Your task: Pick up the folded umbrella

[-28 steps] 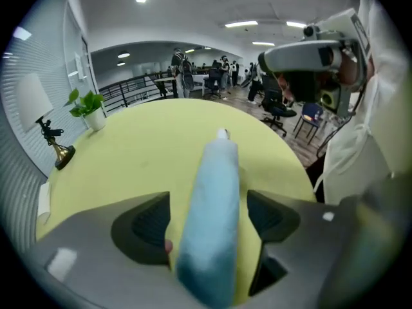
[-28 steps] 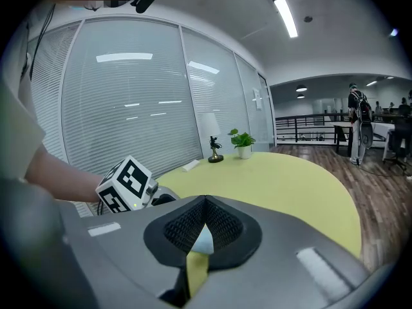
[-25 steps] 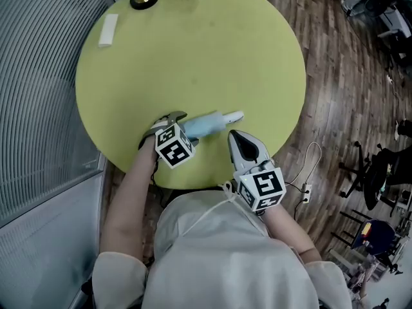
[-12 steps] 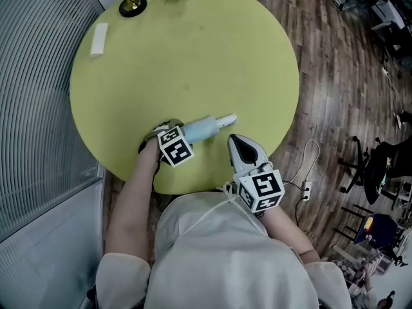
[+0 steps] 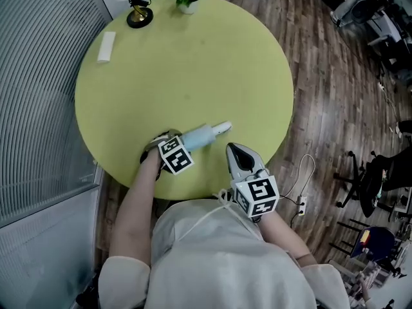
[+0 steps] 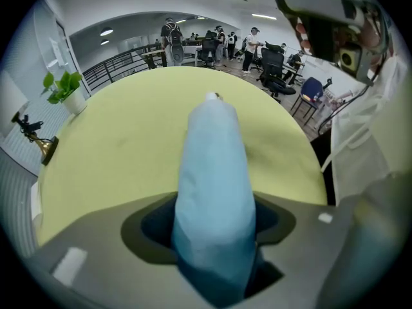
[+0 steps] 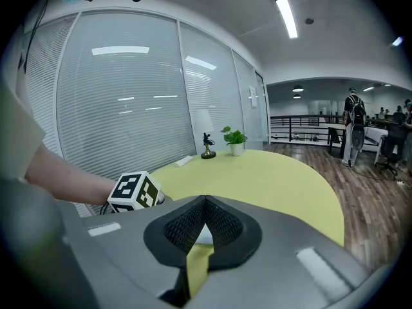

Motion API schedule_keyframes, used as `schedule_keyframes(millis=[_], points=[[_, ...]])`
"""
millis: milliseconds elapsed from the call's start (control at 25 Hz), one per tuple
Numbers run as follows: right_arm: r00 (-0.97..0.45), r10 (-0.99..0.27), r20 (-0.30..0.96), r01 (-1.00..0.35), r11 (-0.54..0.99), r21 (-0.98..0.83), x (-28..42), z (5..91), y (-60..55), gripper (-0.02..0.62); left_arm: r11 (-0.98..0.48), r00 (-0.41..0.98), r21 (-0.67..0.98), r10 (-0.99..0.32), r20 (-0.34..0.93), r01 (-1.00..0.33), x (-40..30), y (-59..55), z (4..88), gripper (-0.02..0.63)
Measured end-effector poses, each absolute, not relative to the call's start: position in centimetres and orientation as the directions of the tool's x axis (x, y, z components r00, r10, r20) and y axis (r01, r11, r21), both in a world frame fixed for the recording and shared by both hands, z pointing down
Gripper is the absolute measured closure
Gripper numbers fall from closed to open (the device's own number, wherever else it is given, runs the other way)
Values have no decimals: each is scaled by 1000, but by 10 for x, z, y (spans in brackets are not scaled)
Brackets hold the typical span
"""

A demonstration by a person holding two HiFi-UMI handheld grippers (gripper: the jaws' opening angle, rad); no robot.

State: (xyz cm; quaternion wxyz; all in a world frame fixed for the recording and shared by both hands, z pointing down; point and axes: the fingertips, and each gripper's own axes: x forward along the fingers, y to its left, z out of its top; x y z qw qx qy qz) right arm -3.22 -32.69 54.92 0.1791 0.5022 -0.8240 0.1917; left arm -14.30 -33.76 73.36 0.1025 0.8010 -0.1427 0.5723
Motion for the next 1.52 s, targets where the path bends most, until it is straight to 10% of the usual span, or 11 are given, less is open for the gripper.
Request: schedule_keyframes(millis=[760, 1520], points=[[-466, -786, 406, -880, 461, -115, -40, 508, -307, 597, -777, 402, -217, -517, 756, -592, -138, -346, 592, 299], [-523, -796, 304, -849, 518, -105, -76, 464, -310, 597, -275, 276, 32, -960, 43, -961, -236, -310, 392, 301]])
